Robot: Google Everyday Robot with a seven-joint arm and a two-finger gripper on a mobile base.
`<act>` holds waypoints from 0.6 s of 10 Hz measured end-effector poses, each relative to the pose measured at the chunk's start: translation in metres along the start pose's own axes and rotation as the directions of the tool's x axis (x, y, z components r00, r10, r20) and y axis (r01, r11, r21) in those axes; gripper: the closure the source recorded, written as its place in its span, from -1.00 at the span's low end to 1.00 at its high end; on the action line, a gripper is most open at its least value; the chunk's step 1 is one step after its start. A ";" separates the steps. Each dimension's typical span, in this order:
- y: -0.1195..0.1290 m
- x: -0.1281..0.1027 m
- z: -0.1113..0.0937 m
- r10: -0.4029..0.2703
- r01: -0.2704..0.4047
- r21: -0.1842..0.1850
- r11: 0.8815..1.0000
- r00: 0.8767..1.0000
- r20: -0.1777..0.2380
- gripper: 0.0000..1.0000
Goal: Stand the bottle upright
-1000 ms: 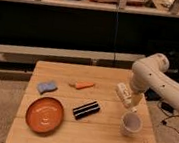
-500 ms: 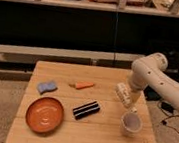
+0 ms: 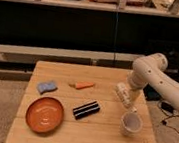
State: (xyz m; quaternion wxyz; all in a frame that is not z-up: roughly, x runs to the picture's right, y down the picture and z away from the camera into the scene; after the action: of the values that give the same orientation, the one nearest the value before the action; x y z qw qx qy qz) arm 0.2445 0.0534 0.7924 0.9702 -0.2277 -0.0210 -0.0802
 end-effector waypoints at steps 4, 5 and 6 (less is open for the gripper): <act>-0.009 -0.002 0.008 -0.014 0.014 -0.005 1.000 1.000 0.012 -0.60; -0.012 -0.002 0.011 -0.016 0.017 -0.008 1.000 1.000 0.018 -0.60; -0.014 -0.001 0.013 -0.017 0.017 -0.009 1.000 1.000 0.023 -0.60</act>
State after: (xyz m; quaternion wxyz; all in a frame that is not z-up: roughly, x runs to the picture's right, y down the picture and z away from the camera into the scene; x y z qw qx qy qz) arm 0.2411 0.0474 0.8100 0.9681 -0.2327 -0.0336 -0.0860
